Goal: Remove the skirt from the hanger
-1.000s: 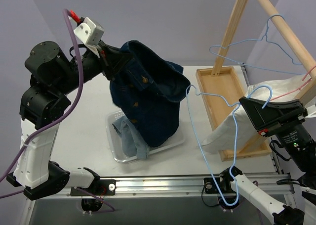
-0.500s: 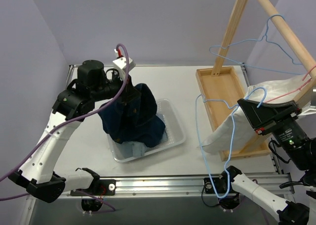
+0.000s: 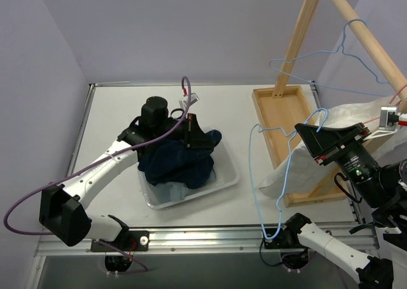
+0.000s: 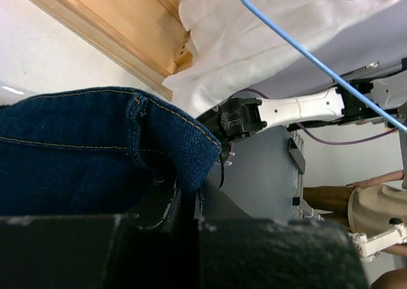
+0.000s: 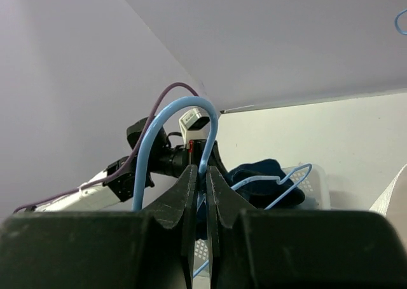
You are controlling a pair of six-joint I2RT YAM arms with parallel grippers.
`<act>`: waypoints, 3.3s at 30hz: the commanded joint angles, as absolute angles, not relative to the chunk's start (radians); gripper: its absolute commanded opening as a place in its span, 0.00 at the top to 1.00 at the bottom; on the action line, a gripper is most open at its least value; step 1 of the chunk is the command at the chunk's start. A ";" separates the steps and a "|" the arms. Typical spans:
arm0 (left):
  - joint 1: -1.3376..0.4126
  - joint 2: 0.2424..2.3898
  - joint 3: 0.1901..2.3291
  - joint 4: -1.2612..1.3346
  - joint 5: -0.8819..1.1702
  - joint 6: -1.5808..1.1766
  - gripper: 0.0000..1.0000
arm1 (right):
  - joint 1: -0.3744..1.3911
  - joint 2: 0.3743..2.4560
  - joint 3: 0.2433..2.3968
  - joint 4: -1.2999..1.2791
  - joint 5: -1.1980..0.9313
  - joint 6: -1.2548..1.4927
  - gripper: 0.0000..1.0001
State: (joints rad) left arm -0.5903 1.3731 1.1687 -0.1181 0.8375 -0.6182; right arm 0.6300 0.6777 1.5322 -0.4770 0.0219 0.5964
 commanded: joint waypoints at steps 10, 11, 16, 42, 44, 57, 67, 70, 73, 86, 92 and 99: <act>-0.798 1.062 1.301 -0.242 0.566 -0.577 0.98 | 0.643 0.689 1.548 -0.440 0.052 0.568 1.00; -0.798 1.040 1.305 -0.268 0.551 -0.563 0.98 | 0.644 0.687 1.548 -0.440 0.057 0.568 1.00; -0.799 0.997 1.289 -0.337 0.474 -0.552 0.98 | 0.646 0.687 1.551 -0.442 0.061 0.571 1.00; -0.667 1.353 0.925 -0.275 0.156 -0.494 0.98 | 0.646 0.696 1.453 -0.419 0.038 0.601 1.00; -0.651 1.394 0.919 -0.267 0.175 -0.494 0.98 | 0.647 0.710 1.424 -0.410 0.037 0.600 1.00; -0.621 1.543 1.199 -0.354 0.147 -0.436 0.38 | 0.647 0.816 1.295 -0.342 0.020 0.630 1.00; -0.638 1.192 1.198 -0.432 0.091 -0.453 0.06 | 0.644 0.920 1.292 -0.345 0.049 0.586 1.00; -0.641 1.092 1.218 -0.465 0.078 -0.442 0.06 | 0.643 0.939 1.289 -0.339 0.055 0.588 1.00; -0.643 1.028 1.265 -0.488 0.072 -0.419 0.06 | 0.640 0.954 1.284 -0.337 0.063 0.589 1.00; -0.695 1.095 1.598 -0.607 0.592 -0.244 0.06 | 0.608 1.117 1.390 -0.499 0.195 0.592 1.00; -0.848 1.146 1.649 -0.762 0.407 -0.114 0.06 | 0.548 1.201 1.430 -0.482 0.129 0.588 1.00; -0.911 1.170 1.629 -0.808 0.330 -0.084 0.06 | 0.503 1.253 1.471 -0.468 0.057 0.572 1.00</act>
State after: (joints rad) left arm -0.8925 1.1740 1.6081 -0.7807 0.3885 -0.1215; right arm 0.5205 1.2514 1.4239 -0.4969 0.1040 0.5896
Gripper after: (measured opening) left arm 0.938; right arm 0.033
